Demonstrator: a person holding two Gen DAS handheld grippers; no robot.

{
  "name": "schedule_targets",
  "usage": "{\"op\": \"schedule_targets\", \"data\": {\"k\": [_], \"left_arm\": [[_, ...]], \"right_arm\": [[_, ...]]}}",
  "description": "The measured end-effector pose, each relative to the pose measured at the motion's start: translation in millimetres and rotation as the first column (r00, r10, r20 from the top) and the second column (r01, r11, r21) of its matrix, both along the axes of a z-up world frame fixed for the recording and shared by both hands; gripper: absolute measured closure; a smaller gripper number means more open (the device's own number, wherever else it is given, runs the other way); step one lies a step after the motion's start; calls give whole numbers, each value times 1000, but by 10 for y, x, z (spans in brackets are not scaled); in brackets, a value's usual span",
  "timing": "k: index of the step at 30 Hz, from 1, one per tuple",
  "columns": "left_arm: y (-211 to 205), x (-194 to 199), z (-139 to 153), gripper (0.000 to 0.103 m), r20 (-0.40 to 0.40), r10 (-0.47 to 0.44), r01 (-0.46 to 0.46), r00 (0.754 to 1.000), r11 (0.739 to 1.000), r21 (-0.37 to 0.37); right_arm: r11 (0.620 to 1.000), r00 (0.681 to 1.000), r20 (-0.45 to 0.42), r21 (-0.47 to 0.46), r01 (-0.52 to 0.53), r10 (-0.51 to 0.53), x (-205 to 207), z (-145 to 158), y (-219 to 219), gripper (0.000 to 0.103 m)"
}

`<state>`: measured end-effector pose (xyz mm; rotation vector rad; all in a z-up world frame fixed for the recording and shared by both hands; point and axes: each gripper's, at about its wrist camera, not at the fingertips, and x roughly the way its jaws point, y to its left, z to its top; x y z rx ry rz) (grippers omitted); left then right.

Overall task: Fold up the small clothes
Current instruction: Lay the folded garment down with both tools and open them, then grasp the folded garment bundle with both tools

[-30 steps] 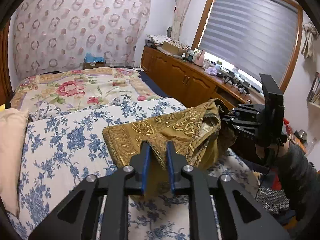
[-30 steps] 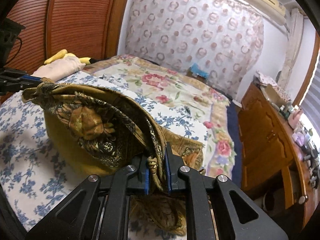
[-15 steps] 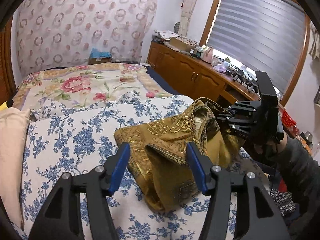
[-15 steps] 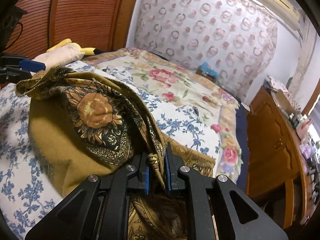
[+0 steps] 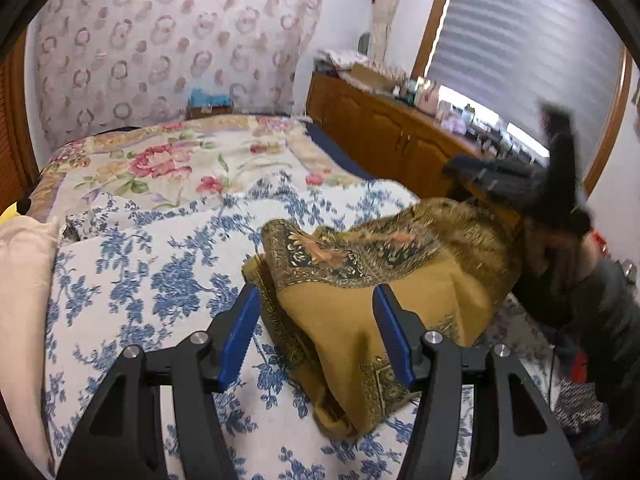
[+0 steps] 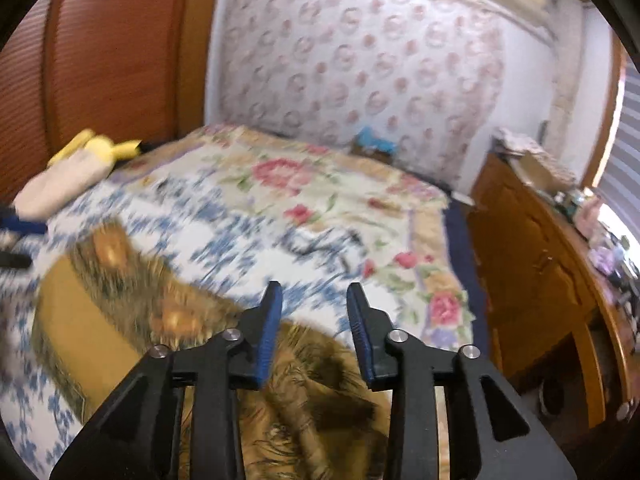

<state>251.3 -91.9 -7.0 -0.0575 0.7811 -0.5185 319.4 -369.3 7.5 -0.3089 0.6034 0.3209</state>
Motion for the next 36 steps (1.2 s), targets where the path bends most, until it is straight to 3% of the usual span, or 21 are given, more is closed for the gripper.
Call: {"op": "schedule_targets", "data": {"k": [7, 14, 17, 20, 25, 32, 34, 36], "left_arm": [[-198, 247, -258, 45, -52, -22, 26, 998, 996, 84], [-155, 387, -437, 45, -97, 12, -5, 995, 997, 76], [-152, 412, -486, 45, -109, 26, -17, 994, 996, 83], [-144, 419, -516, 45, -116, 28, -18, 993, 996, 88], [-141, 451, -571, 45, -134, 26, -15, 991, 997, 82], [-156, 477, -580, 45, -133, 21, -11, 991, 997, 77], [-161, 488, -581, 47, -140, 9, 0, 990, 998, 63], [-174, 503, -578, 62, -153, -4, 11, 988, 999, 44]], "right_arm": [[997, 998, -47, 65, 32, -29, -287, 166, -378, 55], [995, 970, -233, 55, 89, -74, -321, -276, -613, 51], [983, 955, -286, 135, 121, -78, -194, -401, -723, 51], [969, 949, -299, 186, 163, -102, -73, -448, -803, 48], [968, 940, -328, 190, 163, -94, 61, -559, -736, 40], [972, 931, -356, 178, 156, -84, 77, -698, -651, 40], [971, 930, -359, 187, 151, -76, 61, -724, -645, 39], [973, 934, -351, 188, 135, -62, 38, -716, -626, 47]]}}
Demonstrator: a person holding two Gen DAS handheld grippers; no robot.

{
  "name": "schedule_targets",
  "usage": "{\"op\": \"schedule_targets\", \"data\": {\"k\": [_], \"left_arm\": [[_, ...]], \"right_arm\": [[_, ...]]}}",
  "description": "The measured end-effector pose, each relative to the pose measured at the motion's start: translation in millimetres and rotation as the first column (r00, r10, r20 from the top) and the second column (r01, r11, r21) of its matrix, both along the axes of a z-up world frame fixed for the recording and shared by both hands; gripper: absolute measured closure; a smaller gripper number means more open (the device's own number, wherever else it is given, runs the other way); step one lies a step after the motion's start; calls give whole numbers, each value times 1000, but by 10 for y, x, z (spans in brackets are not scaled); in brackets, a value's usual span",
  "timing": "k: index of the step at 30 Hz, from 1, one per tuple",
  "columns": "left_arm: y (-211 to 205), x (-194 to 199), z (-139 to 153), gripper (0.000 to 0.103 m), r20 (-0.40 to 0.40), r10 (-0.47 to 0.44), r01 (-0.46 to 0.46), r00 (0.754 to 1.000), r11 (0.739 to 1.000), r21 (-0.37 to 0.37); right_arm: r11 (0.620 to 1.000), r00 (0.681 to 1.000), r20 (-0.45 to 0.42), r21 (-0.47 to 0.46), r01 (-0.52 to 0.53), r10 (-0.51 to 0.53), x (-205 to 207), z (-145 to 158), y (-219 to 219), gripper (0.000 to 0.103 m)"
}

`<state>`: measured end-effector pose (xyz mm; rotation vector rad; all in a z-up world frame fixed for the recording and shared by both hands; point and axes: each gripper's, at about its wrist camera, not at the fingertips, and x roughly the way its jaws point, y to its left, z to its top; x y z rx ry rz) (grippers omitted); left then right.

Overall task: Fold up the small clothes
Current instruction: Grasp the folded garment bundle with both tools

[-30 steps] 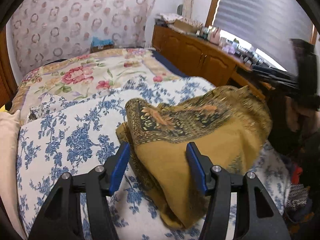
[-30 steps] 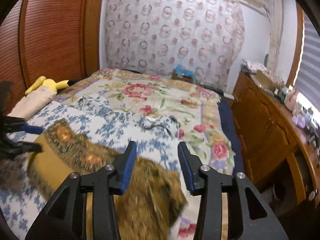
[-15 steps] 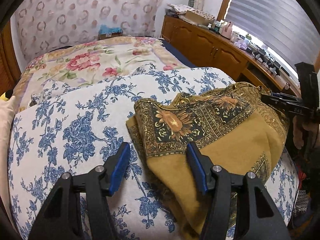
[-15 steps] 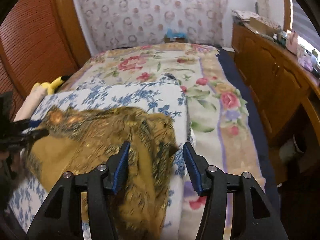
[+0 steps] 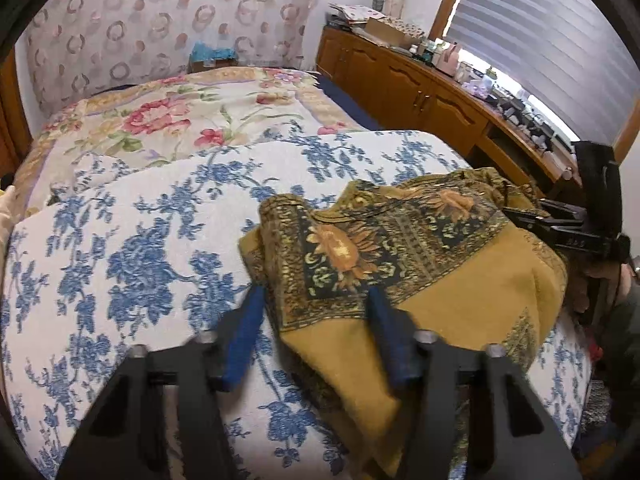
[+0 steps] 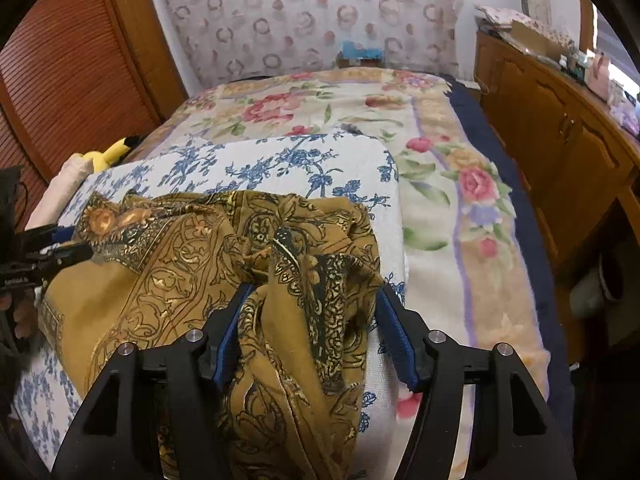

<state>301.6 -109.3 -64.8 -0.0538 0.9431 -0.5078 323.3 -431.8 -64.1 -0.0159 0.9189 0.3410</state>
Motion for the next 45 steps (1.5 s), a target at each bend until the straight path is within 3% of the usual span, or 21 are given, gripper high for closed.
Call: {"op": "schedule_targets", "data": {"k": [1, 3, 7, 10, 18, 29, 37, 45], "left_arm": [[-3, 0, 7, 65, -3, 1, -1, 1000, 1000, -2], [-13, 6, 12, 77, -14, -7, 7, 1000, 1000, -16], [11, 23, -2, 89, -45, -14, 11, 999, 997, -78], [13, -40, 69, 96, -15, -15, 14, 1000, 996, -87], [-32, -358, 502, 98, 128, -10, 21, 992, 996, -86], [68, -689, 933, 98, 234, -27, 53, 972, 993, -108], [476, -921, 1094, 98, 283, 37, 1, 958, 991, -135], [1098, -1099, 1055, 98, 297, 141, -104, 944, 985, -136]], "right_arm": [[1000, 1000, -1, 7, -10, 10, 4, 1, 11, 56], [1000, 1000, 1, 10, -29, 29, -10, 8, 48, 62], [999, 999, 5, 6, -50, 50, -38, 18, 106, 75], [998, 997, 27, -18, -68, 69, -85, 42, 145, 83], [997, 992, 105, -19, -74, 76, -286, 252, 166, 88], [994, 972, 213, -58, -91, 102, -585, 704, 319, 89], [987, 951, 266, -83, -140, 157, -618, 989, 637, 89], [962, 919, 286, -110, -250, 272, -493, 1064, 1339, 89]]}}
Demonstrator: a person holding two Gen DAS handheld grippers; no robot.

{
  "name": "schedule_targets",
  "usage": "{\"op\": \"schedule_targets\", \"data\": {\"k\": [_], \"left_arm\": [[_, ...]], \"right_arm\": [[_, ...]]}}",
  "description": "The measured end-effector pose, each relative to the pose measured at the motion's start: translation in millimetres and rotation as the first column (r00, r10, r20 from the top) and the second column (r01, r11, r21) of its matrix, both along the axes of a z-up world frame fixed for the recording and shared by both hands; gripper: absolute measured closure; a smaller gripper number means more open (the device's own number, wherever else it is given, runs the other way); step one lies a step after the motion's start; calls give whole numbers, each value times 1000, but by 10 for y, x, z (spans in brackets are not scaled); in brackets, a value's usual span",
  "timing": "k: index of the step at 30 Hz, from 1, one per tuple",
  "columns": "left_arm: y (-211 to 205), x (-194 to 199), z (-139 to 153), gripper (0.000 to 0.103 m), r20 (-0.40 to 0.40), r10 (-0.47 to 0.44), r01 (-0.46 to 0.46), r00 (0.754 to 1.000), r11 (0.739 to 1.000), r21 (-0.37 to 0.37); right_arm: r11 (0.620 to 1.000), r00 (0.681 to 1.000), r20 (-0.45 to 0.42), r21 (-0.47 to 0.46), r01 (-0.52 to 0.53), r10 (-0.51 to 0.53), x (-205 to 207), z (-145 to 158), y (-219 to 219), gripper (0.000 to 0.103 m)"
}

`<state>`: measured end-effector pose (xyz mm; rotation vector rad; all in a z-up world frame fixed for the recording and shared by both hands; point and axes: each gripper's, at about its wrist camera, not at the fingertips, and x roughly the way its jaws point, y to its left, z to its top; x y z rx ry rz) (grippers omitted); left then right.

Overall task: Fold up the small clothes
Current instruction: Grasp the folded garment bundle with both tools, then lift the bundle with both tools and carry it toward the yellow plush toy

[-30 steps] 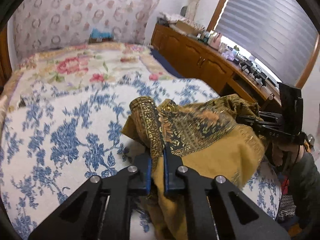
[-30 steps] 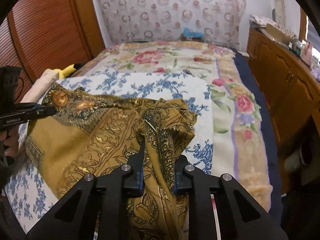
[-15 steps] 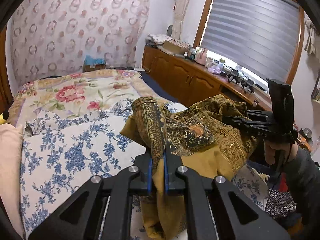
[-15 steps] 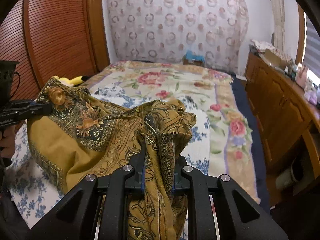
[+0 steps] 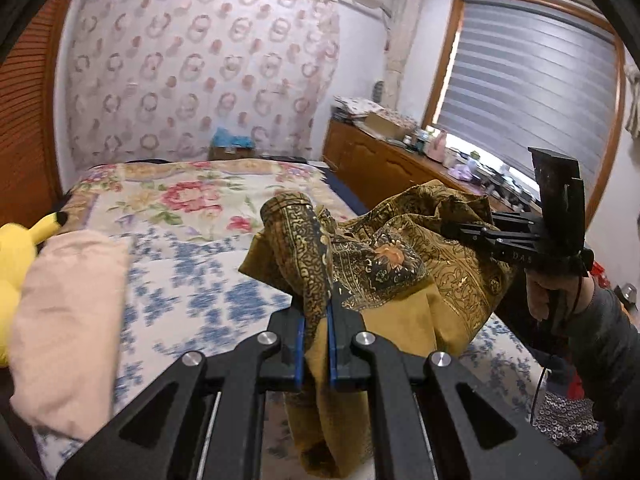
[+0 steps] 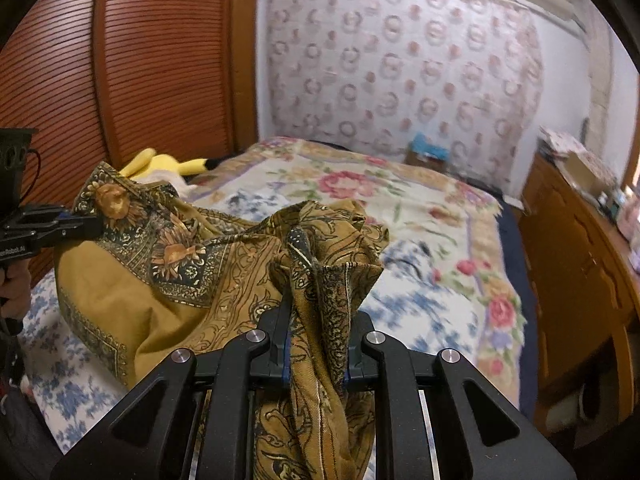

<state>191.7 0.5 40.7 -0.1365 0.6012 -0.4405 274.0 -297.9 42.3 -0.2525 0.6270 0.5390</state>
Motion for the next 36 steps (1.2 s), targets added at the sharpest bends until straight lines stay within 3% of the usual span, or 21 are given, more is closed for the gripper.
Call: {"op": "schedule_targets", "data": {"k": [10, 16, 22, 29, 36], "left_arm": [[879, -176, -65, 98, 19, 160, -160, 987, 987, -11], [1407, -170, -95, 98, 48, 283, -282, 958, 959, -28], [1817, -208, -310, 98, 39, 377, -373, 926, 925, -71], [2059, -302, -523, 98, 17, 413, -409, 911, 907, -101], [2269, -370, -745, 98, -25, 451, -450, 892, 881, -143]], "right_arm": [[985, 985, 11, -9, -173, 173, 264, -6, 1067, 89], [961, 959, 52, -24, -276, 277, 543, 151, 1763, 89], [923, 921, 74, -82, -376, 382, 825, 200, 2550, 89], [880, 881, 56, -113, -462, 470, 1069, 97, 3407, 90], [832, 835, 48, -128, -539, 548, 1154, -17, 3948, 90]]}}
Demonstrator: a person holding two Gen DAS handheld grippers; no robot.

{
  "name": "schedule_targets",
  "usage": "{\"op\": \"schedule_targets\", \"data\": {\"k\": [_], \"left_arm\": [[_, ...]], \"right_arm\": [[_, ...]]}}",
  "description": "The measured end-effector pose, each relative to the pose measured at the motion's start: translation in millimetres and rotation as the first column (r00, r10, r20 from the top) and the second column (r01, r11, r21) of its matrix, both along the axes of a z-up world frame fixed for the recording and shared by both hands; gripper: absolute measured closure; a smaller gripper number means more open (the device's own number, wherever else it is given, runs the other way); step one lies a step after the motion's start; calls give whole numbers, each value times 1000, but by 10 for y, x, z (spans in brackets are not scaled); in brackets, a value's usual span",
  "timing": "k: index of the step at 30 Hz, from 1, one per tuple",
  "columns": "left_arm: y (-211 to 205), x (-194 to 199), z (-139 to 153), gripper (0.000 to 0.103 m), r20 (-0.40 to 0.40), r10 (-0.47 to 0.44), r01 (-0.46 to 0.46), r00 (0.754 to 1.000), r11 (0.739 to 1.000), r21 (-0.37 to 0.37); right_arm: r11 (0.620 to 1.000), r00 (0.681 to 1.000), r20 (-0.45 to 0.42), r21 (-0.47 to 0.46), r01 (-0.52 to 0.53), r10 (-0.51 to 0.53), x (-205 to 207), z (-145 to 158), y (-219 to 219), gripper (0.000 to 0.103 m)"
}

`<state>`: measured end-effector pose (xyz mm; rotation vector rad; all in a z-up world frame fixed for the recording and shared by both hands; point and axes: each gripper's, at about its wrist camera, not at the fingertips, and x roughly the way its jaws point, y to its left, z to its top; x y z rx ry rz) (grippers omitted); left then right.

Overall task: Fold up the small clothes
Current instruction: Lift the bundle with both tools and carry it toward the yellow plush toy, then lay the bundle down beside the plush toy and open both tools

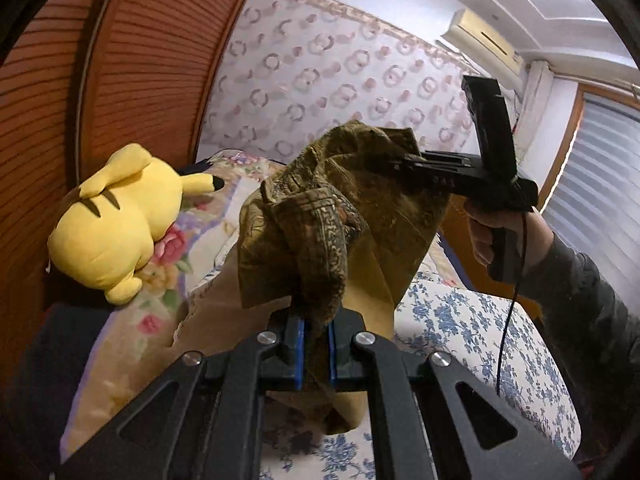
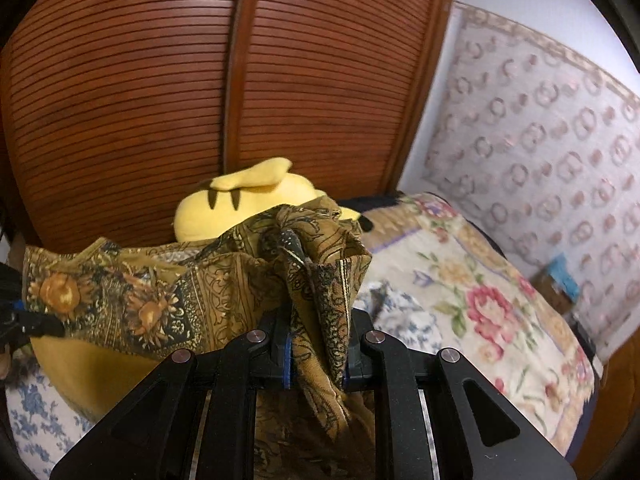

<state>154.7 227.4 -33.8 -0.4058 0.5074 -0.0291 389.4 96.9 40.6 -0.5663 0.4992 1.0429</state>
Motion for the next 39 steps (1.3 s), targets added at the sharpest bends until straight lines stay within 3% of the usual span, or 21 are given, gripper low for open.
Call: {"op": "schedule_targets", "data": {"k": [9, 12, 15, 17, 21, 23, 28, 32, 34, 36, 39], "left_arm": [[12, -56, -224, 98, -57, 49, -47, 997, 998, 37], [35, -85, -302, 98, -77, 65, -63, 995, 997, 36], [58, -103, -354, 98, -91, 80, -78, 993, 997, 30], [68, -117, -373, 98, -99, 95, -93, 990, 995, 28], [57, -124, -371, 98, -97, 106, -104, 990, 994, 27], [42, -127, -368, 97, -95, 110, -106, 989, 994, 39], [93, -218, -329, 95, -76, 130, -128, 989, 991, 27], [149, -376, -199, 89, -33, 177, -175, 984, 983, 58], [172, -382, -124, 77, -18, 183, -182, 983, 980, 76], [175, -287, -38, 65, -13, 160, -158, 987, 982, 104], [132, -9, 101, 61, -29, 83, -78, 996, 988, 132]], "right_arm": [[1000, 998, -56, -21, -24, 23, 196, -260, 356, 88], [1000, 996, -89, -9, 4, -5, 294, -389, 413, 83], [995, 987, -142, 58, 84, -75, 450, -327, 377, 70], [984, 983, -137, 113, 141, -125, 500, -210, 294, 69], [979, 987, -106, 147, 138, -123, 408, -37, 96, 63], [986, 988, -131, 132, 104, -86, 348, -85, 62, 57], [995, 987, -125, -34, 95, -98, 289, -591, 168, 56], [990, 979, -148, -45, 135, -140, 411, -855, 146, 56], [989, 977, -158, -29, 142, -145, 421, -879, 128, 55], [989, 976, -161, -23, 146, -148, 419, -887, 121, 55], [988, 974, -169, -12, 152, -152, 427, -864, 100, 55]]}}
